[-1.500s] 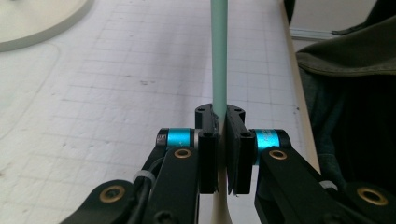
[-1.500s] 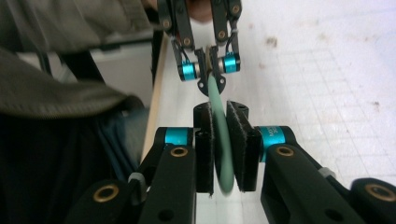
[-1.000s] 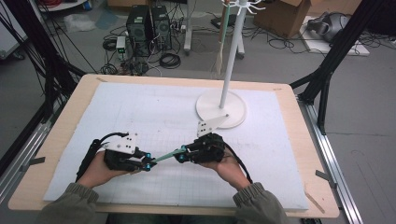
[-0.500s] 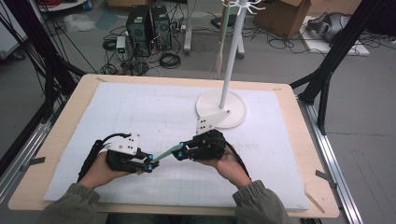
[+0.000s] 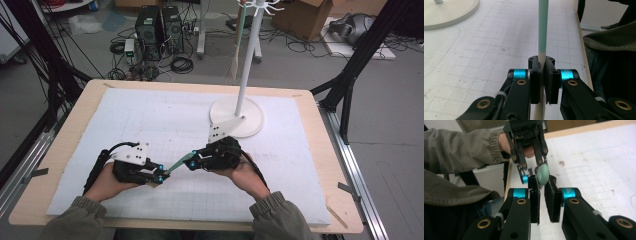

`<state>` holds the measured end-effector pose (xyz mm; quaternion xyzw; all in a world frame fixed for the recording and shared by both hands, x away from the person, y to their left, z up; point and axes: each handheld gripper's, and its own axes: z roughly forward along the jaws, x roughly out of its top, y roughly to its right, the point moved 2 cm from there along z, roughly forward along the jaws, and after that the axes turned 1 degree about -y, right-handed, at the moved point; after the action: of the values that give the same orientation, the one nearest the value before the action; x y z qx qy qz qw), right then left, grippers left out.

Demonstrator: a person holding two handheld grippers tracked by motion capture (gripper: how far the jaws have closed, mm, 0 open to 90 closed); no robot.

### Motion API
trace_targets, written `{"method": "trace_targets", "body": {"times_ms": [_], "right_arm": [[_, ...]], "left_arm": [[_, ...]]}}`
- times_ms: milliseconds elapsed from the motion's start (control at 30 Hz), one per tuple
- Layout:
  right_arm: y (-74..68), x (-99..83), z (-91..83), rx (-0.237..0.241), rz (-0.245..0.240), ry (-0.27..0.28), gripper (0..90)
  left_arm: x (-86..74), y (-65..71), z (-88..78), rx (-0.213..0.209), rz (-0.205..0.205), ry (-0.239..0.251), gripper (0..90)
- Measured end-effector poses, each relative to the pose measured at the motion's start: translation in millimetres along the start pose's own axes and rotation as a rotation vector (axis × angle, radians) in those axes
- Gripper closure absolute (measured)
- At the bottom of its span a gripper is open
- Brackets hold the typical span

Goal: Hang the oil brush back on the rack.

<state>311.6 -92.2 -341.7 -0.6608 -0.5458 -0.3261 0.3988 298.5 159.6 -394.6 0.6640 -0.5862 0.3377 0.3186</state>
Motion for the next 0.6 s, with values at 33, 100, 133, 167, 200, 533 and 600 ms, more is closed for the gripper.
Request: {"method": "trace_targets", "body": {"times_ms": [33, 100, 133, 167, 200, 533, 600], "right_arm": [[-0.6, 0.3, 0.7, -0.004, 0.004, 0.011, 80.9], [-0.8, 0.4, 2.8, -0.013, 0.012, 0.022, 68.8], [-0.6, -0.3, 4.9, -0.019, 0.017, 0.022, 68.3], [-0.6, -1.2, 6.6, -0.014, 0.017, 0.025, 67.5], [-0.9, -2.0, 8.5, -0.018, 0.02, 0.04, 67.5], [4.6, -6.3, 19.6, -0.006, 0.068, 0.11, 83.1], [4.4, -5.0, 18.0, -0.014, 0.066, 0.101, 83.3]], "left_arm": [[-0.2, -0.4, -0.7, 0.001, -0.003, 0.008, 84.5], [-0.1, -1.1, -2.0, 0.001, -0.014, 0.023, 84.5], [0.0, -1.7, -2.9, 0.002, -0.015, 0.029, 84.5], [0.2, -1.7, -3.7, 0.007, -0.019, 0.035, 84.5], [0.1, -2.1, -4.4, 0.009, -0.021, 0.042, 84.5], [-0.4, -2.7, -2.7, 0.019, -0.032, 0.053, 83.8], [-0.1, -2.5, -2.2, 0.02, -0.039, 0.055, 80.6]]}}
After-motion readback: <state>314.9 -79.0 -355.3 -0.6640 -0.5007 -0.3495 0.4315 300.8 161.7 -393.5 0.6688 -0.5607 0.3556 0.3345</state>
